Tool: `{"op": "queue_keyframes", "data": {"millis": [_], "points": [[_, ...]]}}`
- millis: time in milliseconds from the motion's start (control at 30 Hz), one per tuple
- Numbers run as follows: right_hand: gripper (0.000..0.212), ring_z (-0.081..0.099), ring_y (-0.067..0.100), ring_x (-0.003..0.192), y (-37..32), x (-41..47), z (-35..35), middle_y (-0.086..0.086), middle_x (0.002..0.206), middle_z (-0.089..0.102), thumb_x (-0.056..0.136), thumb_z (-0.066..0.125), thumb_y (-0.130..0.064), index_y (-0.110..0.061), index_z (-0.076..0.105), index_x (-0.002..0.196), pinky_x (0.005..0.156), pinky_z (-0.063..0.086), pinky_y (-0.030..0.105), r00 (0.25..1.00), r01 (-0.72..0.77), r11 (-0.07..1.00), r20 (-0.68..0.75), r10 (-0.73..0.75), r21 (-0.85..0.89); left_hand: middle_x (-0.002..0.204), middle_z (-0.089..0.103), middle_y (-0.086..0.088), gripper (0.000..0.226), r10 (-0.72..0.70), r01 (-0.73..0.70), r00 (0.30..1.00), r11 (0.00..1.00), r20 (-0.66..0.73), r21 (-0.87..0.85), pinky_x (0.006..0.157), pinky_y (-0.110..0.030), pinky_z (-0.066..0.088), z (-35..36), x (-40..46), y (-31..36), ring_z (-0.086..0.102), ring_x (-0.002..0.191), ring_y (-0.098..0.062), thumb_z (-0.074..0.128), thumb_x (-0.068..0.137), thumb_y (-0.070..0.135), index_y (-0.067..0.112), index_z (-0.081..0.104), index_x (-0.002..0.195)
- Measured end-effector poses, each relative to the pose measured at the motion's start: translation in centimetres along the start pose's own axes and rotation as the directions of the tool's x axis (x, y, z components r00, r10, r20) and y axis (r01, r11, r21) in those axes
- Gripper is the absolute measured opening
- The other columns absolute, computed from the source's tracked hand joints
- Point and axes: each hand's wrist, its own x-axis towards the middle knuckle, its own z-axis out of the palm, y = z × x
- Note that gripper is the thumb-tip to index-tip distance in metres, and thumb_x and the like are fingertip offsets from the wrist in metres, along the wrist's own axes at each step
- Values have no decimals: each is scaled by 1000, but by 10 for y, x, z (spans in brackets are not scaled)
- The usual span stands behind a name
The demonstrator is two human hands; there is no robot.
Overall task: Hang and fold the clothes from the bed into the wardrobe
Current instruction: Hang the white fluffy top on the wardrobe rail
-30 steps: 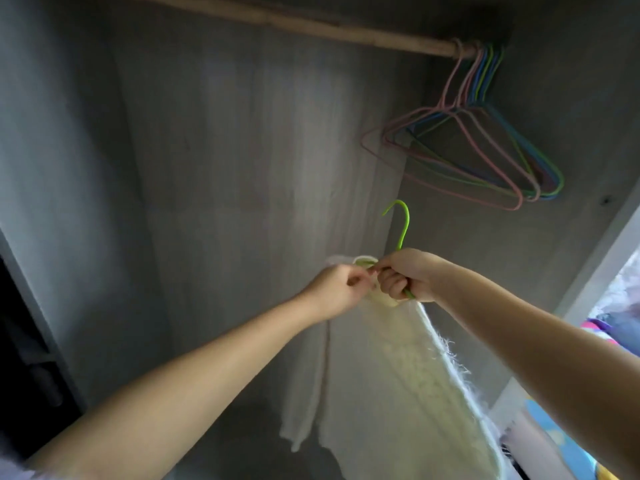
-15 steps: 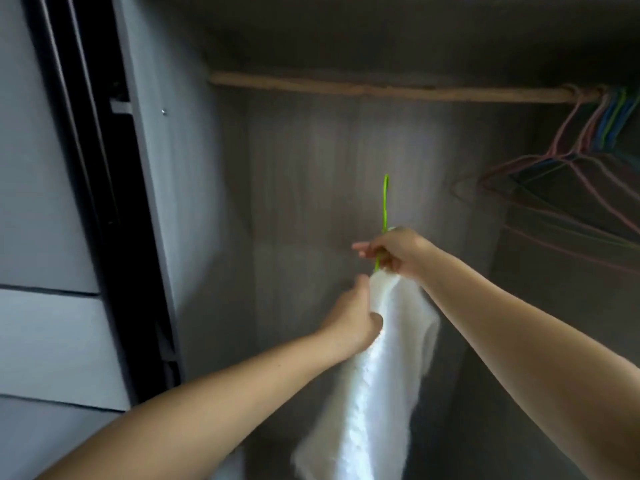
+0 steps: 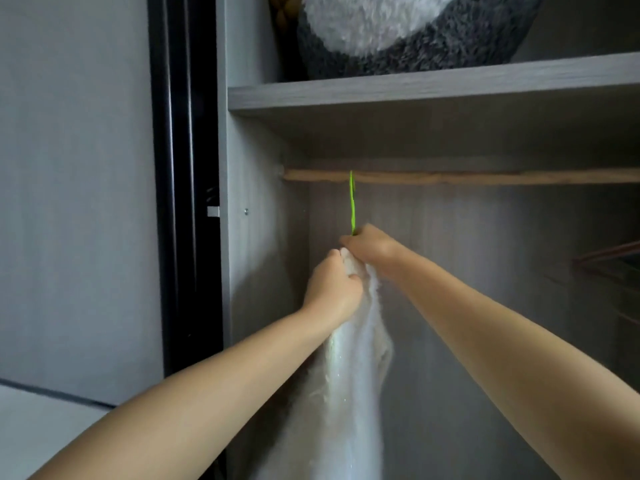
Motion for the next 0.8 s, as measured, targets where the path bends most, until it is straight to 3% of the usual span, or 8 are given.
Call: {"op": "queue_keyframes", "data": {"millis": [133,200,300,400,467,533,600,800], "points": [[20,56,15,59,-35,36,13,7,69,60,96,51,-14,-5,61,82,58,41,21,988,69,908,100,-121,413,116,60,-20,22,-65,85,978,992,-197,92,85,-39,45,-29,64,-12,56,110,-38,46,96,18,2,54,109],[18,59,12,59,-54,47,24,7,68,62,98,49,-11,-1,63,92,57,43,18,980,64,862,132,-149,502,120,61,-19,26,-104,146,955,980,-278,135,90,-38,46,-43,91,-18,56,114,-37,49,94,19,4,57,115],[22,52,20,83,-71,68,43,10,95,53,100,44,-19,-6,59,109,73,44,28,987,68,908,106,-122,413,117,64,-16,28,-93,191,939,942,-332,275,84,-38,47,-55,113,-24,59,111,-37,48,94,21,11,62,115],[31,50,19,83,-76,94,53,13,93,51,101,38,-14,7,60,108,71,43,29,990,79,942,88,-113,327,114,66,-14,25,-36,174,947,893,-320,415,78,-37,47,-60,123,-33,61,108,-36,50,93,19,12,64,111],[31,55,24,75,-78,101,58,18,90,55,100,38,-12,8,61,106,64,48,28,990,73,958,97,-103,276,116,65,-15,25,-35,170,958,867,-284,469,80,-37,48,-62,124,-42,60,109,-36,52,92,20,11,63,112],[33,61,32,98,-76,104,68,25,112,59,99,41,-12,7,56,121,74,47,25,984,86,972,135,-118,217,122,62,-18,27,-84,201,964,849,-251,488,85,-38,47,-62,122,-51,58,113,-37,48,95,17,7,60,117],[36,53,36,120,-68,106,80,24,130,54,98,43,-12,6,52,127,89,44,31,978,76,982,180,-107,171,126,58,-20,30,-134,233,966,825,-222,515,90,-39,45,-57,117,-60,55,117,-38,41,96,10,3,56,122],[42,46,32,128,-55,107,90,20,140,48,102,37,-24,1,47,135,94,38,26,977,110,989,174,-125,95,127,56,-19,38,-97,165,986,722,-138,672,90,-41,46,-54,96,-65,55,116,-37,40,94,3,5,45,132]]}}
